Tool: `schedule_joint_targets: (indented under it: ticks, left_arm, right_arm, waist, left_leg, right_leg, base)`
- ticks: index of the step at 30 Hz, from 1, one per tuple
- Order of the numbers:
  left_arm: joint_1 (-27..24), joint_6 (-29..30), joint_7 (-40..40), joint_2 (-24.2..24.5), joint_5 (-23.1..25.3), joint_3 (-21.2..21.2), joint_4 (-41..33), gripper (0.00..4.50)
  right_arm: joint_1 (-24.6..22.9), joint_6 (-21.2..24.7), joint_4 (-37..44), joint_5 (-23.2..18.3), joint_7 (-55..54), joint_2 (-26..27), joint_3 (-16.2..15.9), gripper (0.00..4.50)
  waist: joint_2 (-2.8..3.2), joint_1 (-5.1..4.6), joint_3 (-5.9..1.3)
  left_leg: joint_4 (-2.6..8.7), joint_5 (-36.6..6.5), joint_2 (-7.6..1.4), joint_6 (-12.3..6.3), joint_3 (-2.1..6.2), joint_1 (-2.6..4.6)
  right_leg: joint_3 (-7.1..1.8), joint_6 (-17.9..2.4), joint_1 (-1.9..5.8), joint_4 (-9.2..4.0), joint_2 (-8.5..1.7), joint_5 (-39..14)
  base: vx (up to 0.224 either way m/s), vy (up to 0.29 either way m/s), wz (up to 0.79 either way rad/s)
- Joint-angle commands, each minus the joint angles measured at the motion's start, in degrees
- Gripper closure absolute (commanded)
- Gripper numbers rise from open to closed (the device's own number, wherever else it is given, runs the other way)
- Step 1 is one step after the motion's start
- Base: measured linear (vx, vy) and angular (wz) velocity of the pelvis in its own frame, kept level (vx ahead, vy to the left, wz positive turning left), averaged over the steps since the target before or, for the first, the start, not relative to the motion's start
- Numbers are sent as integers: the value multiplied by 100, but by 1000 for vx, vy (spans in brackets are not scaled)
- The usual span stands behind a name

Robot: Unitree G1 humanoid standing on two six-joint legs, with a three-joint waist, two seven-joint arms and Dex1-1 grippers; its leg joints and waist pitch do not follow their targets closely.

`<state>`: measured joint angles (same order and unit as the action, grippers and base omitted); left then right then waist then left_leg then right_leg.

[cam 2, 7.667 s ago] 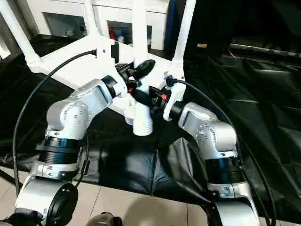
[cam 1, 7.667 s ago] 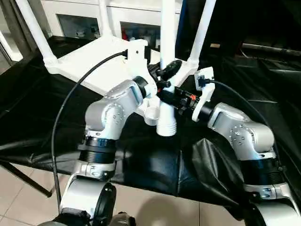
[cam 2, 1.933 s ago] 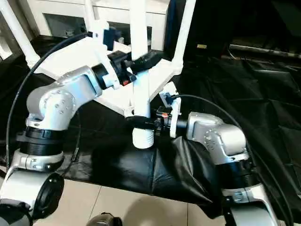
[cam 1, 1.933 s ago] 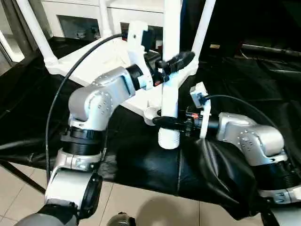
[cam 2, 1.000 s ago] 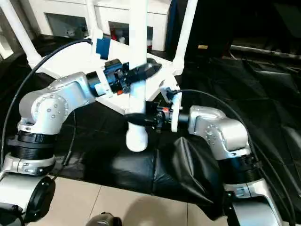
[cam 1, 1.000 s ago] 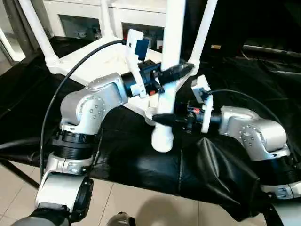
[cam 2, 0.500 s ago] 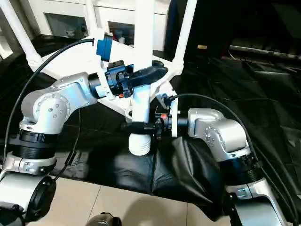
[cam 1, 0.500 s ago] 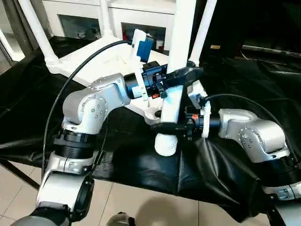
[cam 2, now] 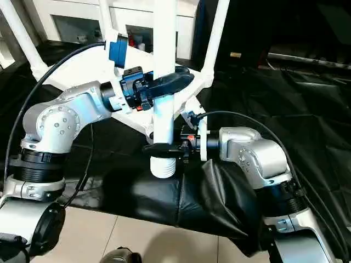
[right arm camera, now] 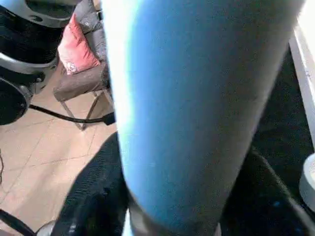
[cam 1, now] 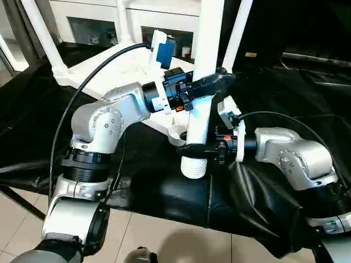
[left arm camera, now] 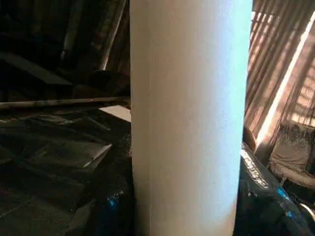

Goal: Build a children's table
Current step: Pick table leg

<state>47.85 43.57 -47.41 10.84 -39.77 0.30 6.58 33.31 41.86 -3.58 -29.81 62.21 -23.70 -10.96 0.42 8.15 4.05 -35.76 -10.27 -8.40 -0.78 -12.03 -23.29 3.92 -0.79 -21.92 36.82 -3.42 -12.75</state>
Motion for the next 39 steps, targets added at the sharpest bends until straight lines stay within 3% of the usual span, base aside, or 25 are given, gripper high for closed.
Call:
schedule_joint_targets:
  ticks: [1, 10, 11, 12, 14, 16, 17, 19, 20, 22, 24, 28, 33, 36, 37, 39]
  left_arm:
    - [107, -1, -77, -14, -53, 31, 10, 270]
    - [102, -177, -33, 6, 97, -7, 18, 270]
    - [123, -47, -5, -8, 37, 13, 66, 270]
    - [139, 64, 11, -18, -20, 31, 100, 214]
    - [148, 47, 131, -82, -42, 108, 125, 200]
    - [154, -125, 308, -196, -46, 252, 158, 194]
    - [153, -190, 354, -230, -44, 292, 166, 165]
    - [153, -545, 592, -391, 15, 464, 233, 155]
    - [159, -650, 739, -476, 4, 569, 279, 147]
    - [161, -881, 920, -585, 47, 684, 325, 130]
    - [165, -929, 1045, -791, -213, 937, 314, 115]
    - [230, -1280, 1581, -1302, -823, 1627, 252, 115]
    - [157, -1538, 1864, -1454, -923, 1757, 74, 115]
    - [8, -1384, 1977, -1278, -429, 1454, 11, 115]
    - [-163, -1428, 2095, -1023, 254, 1032, 6, 115]
    - [-486, -1435, 2489, -565, 1322, 360, 44, 115]
  right_arm:
    - [-43, -71, 41, 8, -24, -24, 20, 251]
    - [-68, -72, 46, 13, -28, 7, 48, 259]
    - [-71, -81, 45, 16, -38, 18, 55, 259]
    - [-73, -88, 44, 17, -43, 25, 59, 259]
    - [-82, -109, 44, 19, -102, 68, 90, 259]
    - [-97, -155, 37, 5, -210, 141, 170, 259]
    - [-103, -172, 36, -3, -251, 168, 204, 259]
    - [-110, -213, 37, -52, -358, 248, 321, 259]
    - [-110, -229, 37, -97, -437, 304, 414, 259]
    - [-110, -226, 39, -200, -549, 393, 577, 259]
    - [-123, -259, 69, -297, -702, 482, 775, 259]
    - [-205, -366, 183, -439, -1130, 631, 1206, 259]
    - [-302, -446, 249, -476, -1621, 769, 1640, 260]
    - [-350, -517, 286, -454, -1934, 862, 1804, 260]
    - [-387, -607, 285, -336, -2113, 893, 1830, 260]
    - [-459, -757, 273, -131, -2378, 921, 1811, 260]
  waist:
    - [-99, -14, -474]
    - [-92, -13, -473]
    - [-50, -5, -477]
    - [-68, -17, -475]
    - [-72, -13, -477]
    - [-29, -10, -480]
    - [-29, -10, -484]
    - [-35, -14, -483]
    - [14, -1, -488]
    - [-5, -12, -486]
    - [27, -9, -491]
    - [17, 1, -497]
    - [30, -7, -492]
    - [57, -27, -485]
    - [71, -24, -484]
    - [69, -46, -476]
  left_leg:
    - [380, -408, -560, -94, 297, 203]
    - [379, -461, -559, -72, 298, 203]
    - [379, -459, -565, -59, 307, 209]
    - [385, -466, -564, -47, 302, 207]
    - [382, -476, -560, -43, 302, 207]
    - [377, -494, -567, -29, 313, 200]
    - [379, -521, -568, -18, 318, 202]
    - [382, -597, -569, 0, 315, 203]
    - [381, -588, -569, 3, 330, 199]
    - [390, -645, -573, 7, 329, 200]
    - [385, -675, -572, 35, 335, 206]
    - [378, -720, -577, 64, 333, 196]
    - [388, -726, -565, 20, 332, 200]
    - [412, -766, -579, 58, 343, 222]
    - [413, -793, -575, 81, 344, 224]
    - [454, -852, -591, 150, 369, 228]
  right_leg:
    - [-359, -1256, 216, -406, -678, -463]
    - [-361, -1258, 220, -415, -683, -513]
    - [-359, -1255, 213, -406, -683, -503]
    - [-356, -1263, 214, -404, -671, -462]
    - [-361, -1288, 217, -405, -680, -415]
    - [-361, -1325, 219, -406, -689, -370]
    - [-357, -1338, 226, -407, -689, -340]
    - [-361, -1350, 229, -418, -688, -321]
    - [-358, -1356, 232, -405, -691, -278]
    - [-360, -1366, 238, -418, -686, -239]
    - [-353, -1395, 240, -406, -689, -198]
    - [-350, -1522, 259, -407, -707, -56]
    - [-349, -1389, 259, -422, -685, -172]
    - [-351, -1264, 225, -428, -660, -267]
    - [-350, -1254, 226, -428, -661, -300]
    - [-367, -927, 210, -444, -645, -501]
  base:
    - [0, 0, 0]
    - [0, 0, 0]
    - [0, 0, 0]
    - [0, 0, 0]
    - [0, 0, 0]
    - [0, 0, 0]
    - [0, 0, 0]
    - [0, 0, 0]
    - [0, 0, 0]
    - [0, 0, 0]
    - [0, 0, 0]
    - [0, 0, 0]
    - [0, 0, 0]
    - [0, 0, 0]
    - [0, 0, 0]
    - [0, 0, 0]
